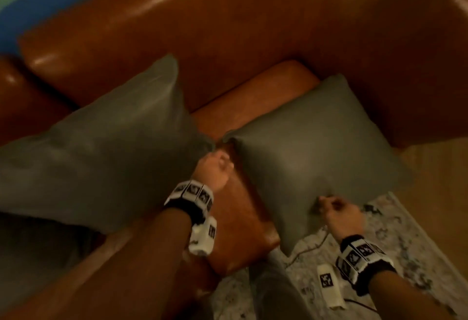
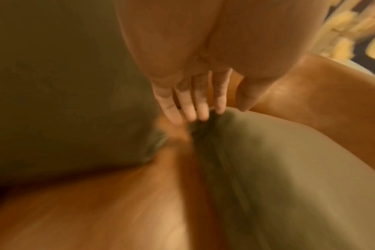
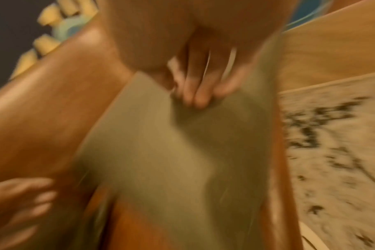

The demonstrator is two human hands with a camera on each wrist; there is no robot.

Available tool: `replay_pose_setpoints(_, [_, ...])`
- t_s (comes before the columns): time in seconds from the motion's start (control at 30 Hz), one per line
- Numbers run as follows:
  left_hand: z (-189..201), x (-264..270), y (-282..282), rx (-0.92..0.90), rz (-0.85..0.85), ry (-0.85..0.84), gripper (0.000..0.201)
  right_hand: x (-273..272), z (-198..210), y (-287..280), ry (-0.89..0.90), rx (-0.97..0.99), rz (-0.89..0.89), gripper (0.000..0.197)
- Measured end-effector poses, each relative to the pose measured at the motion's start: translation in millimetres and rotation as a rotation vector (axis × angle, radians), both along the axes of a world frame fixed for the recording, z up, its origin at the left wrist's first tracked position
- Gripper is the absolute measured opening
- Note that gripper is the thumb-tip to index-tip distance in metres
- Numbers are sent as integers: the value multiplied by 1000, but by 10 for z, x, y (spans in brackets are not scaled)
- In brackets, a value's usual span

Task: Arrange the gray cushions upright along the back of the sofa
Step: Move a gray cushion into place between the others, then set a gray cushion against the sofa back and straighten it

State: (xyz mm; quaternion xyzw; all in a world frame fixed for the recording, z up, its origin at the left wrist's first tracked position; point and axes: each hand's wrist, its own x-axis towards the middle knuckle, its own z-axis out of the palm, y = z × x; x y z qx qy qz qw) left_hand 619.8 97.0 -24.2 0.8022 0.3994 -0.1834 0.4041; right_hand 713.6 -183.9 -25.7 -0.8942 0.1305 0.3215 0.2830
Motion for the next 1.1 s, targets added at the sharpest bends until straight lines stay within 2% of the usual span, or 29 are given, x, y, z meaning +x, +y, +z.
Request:
replay_pose_setpoints(0.07, [0, 480, 1, 58, -59, -13, 42, 228, -40, -286, -105, -105, -227, 22])
replay_pose_setpoints(0.1, [-21, 706, -28, 73, -78, 19, 51, 344, -106, -449, -56, -93, -368, 33])
replay_pose_setpoints(0.17, [-173, 1034, -67, 74, -117, 102, 69, 521, -257, -687, 157, 59, -637, 57])
replay_pose_setpoints(0.2, [-252, 1117, -98, 41, -105, 135, 77, 606, -328, -751, 255, 163, -713, 60])
replay_pose_setpoints(0.27, [-360, 1159, -172, -16, -48, 202, 85, 819, -434, -768, 313, 375, -781, 67])
replay_pose_setpoints(0.3, [-365, 1119, -221, -22, -28, 241, 84, 945, -468, -734, 300, 408, -778, 77])
replay_pose_setpoints(0.33, [-412, 1023, -252, -24, -13, 277, 84, 1063, -489, -685, 267, 403, -742, 91])
replay_pose_setpoints(0.4, [-363, 759, -368, -117, 41, 280, 96, 1274, -464, -556, 131, 280, -565, 110])
replay_pose_setpoints(0.43, [-328, 612, -439, -194, 33, 241, 100, 1368, -378, -472, 61, 202, -416, 107])
replay_pose_setpoints(0.47, [-314, 448, -525, -283, -27, 237, 94, 1453, -289, -394, 25, 128, -291, 96])
replay_pose_setpoints(0.53, [-176, 251, -751, -512, -89, 423, 72, 1610, -118, -246, -7, 114, -153, 70])
replay_pose_setpoints(0.57, [-46, 231, -833, -521, -176, 527, 71, 1670, -71, -221, -14, 127, -119, 60])
replay_pose_setpoints(0.6, [10, 269, -853, -417, -296, 519, 69, 1693, -5, -232, -27, 140, -105, 51])
replay_pose_setpoints(0.63, [-9, 365, -812, -196, -363, 456, 61, 1677, 28, -284, -43, 149, -102, 43])
replay_pose_setpoints(0.67, [6, 542, -733, 12, -287, 337, 49, 1604, 68, -358, -74, 151, -108, 36])
replay_pose_setpoints(0.73, [39, 988, -481, 217, -84, 83, 35, 1333, 96, -543, -146, 102, -164, 28])
replay_pose_setpoints(0.77, [-3, 1195, -327, 254, -45, -16, 38, 1141, 86, -649, -168, 67, -220, 30])
replay_pose_setpoints(0.83, [-109, 1493, -106, 274, -159, 26, 58, 779, -18, -819, -94, 26, -396, 45])
replay_pose_setpoints(0.9, [-239, 1613, -6, 210, -255, 156, 74, 546, -207, -893, 171, 137, -664, 62])
replay_pose_setpoints(0.97, [-284, 1558, -32, 151, -239, 196, 82, 525, -370, -861, 332, 329, -823, 61])
replay_pose_setpoints(1.03, [-307, 1340, -134, 178, -184, 193, 81, 694, -438, -784, 243, 431, -810, 63])
replay_pose_setpoints(1.1, [-299, 1057, -235, 116, -4, 261, 73, 964, -348, -693, 108, 389, -681, 73])
